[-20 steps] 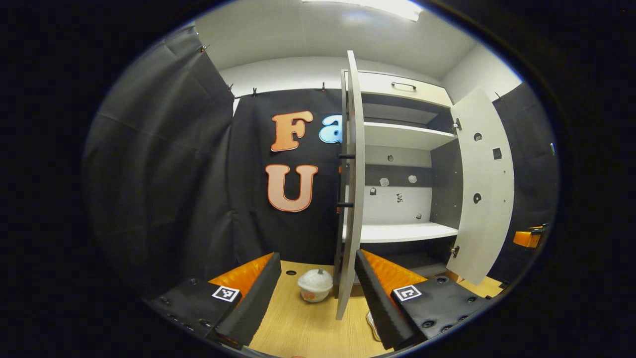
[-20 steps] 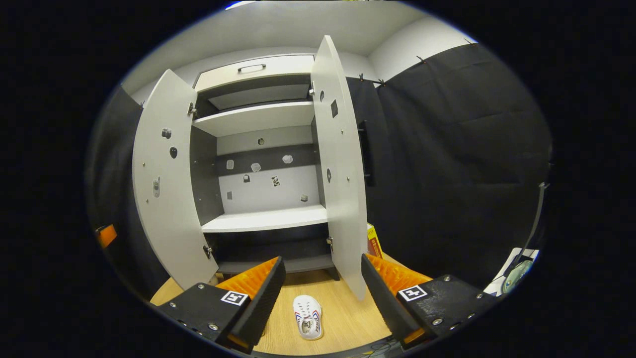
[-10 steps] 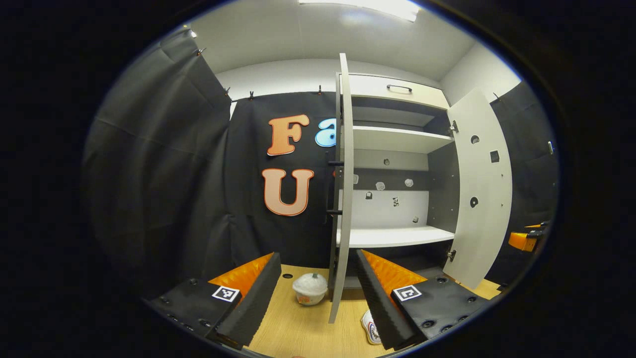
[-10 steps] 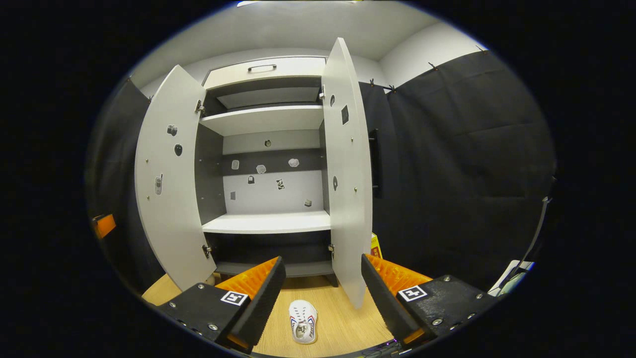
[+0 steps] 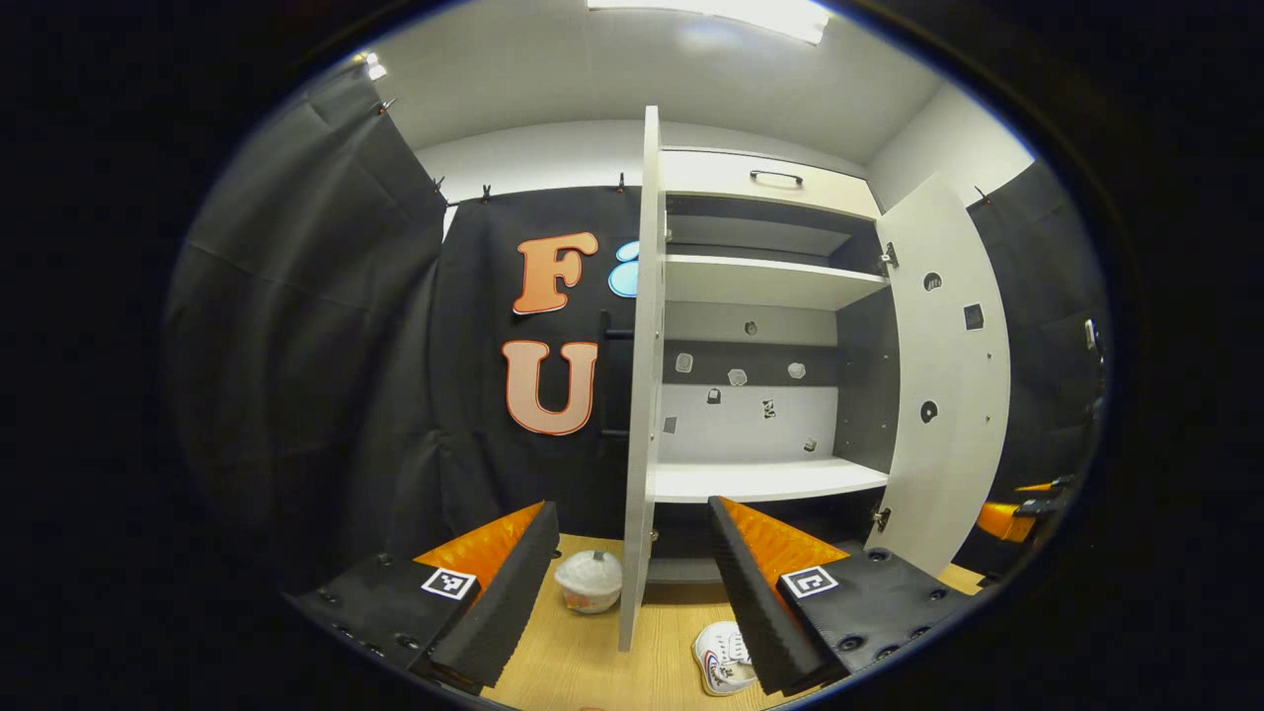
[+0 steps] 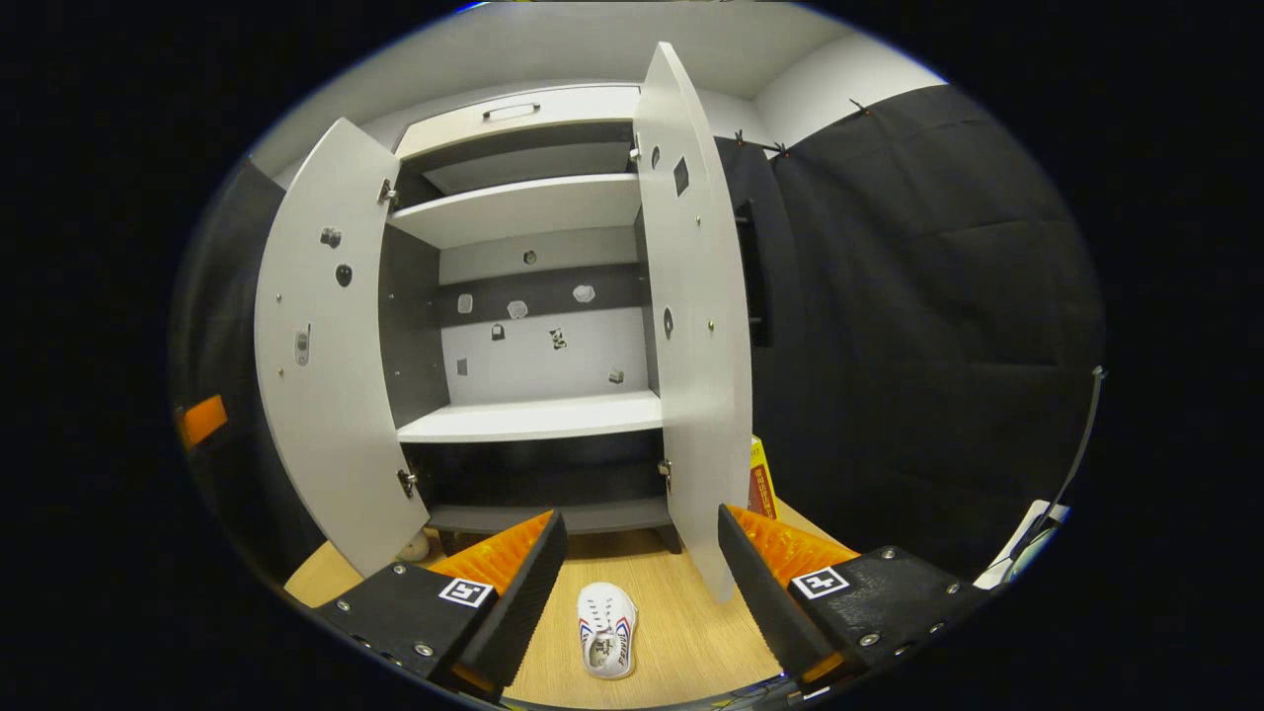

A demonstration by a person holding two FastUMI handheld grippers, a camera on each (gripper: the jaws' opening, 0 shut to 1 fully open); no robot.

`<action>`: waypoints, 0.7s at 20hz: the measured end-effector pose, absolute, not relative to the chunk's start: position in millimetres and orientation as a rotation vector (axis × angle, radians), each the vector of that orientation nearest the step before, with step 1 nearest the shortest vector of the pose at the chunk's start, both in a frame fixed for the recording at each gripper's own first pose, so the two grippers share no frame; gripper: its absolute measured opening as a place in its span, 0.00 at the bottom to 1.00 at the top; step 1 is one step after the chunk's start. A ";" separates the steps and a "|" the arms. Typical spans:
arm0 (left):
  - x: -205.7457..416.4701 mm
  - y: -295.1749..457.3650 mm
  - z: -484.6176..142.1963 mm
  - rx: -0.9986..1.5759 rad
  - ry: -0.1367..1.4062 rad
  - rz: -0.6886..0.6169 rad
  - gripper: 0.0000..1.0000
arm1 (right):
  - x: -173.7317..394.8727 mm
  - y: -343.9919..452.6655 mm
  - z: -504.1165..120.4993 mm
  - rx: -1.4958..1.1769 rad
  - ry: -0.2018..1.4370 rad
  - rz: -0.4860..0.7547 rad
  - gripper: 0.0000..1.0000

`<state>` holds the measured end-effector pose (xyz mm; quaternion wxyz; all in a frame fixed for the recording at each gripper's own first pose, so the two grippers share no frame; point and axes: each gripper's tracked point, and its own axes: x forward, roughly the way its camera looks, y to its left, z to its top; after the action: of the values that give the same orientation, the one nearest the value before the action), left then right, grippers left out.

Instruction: Grab one shoe with the right hand and put it into the shoe cabinet, grab the other shoe with the left hand and put it into the shoe cabinet; then close the right door with the right hand and the left door with the left hand.

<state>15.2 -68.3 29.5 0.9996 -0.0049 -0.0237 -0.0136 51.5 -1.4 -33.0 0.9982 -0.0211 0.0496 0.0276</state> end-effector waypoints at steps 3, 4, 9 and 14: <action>14.6 -72.6 29.0 -0.002 -0.045 -0.021 0.99 | 69.8 0.7 -80.2 -0.071 0.164 0.068 0.94; 13.4 -71.3 29.0 0.003 -0.046 -0.016 0.96 | 76.4 1.8 -97.2 -0.080 0.189 0.072 0.94; 12.0 -60.1 32.0 0.026 -0.047 0.018 0.94 | 104.6 8.8 -191.3 -0.085 0.341 0.097 0.94; 8.0 -44.7 32.1 0.030 -0.043 0.048 0.96 | 122.3 8.5 -266.9 -0.150 0.470 0.105 0.94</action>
<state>8.0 -44.7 32.1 0.9994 0.0150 -0.0213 0.0240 122.3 8.5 -266.9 0.9684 -0.0744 0.2325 0.0520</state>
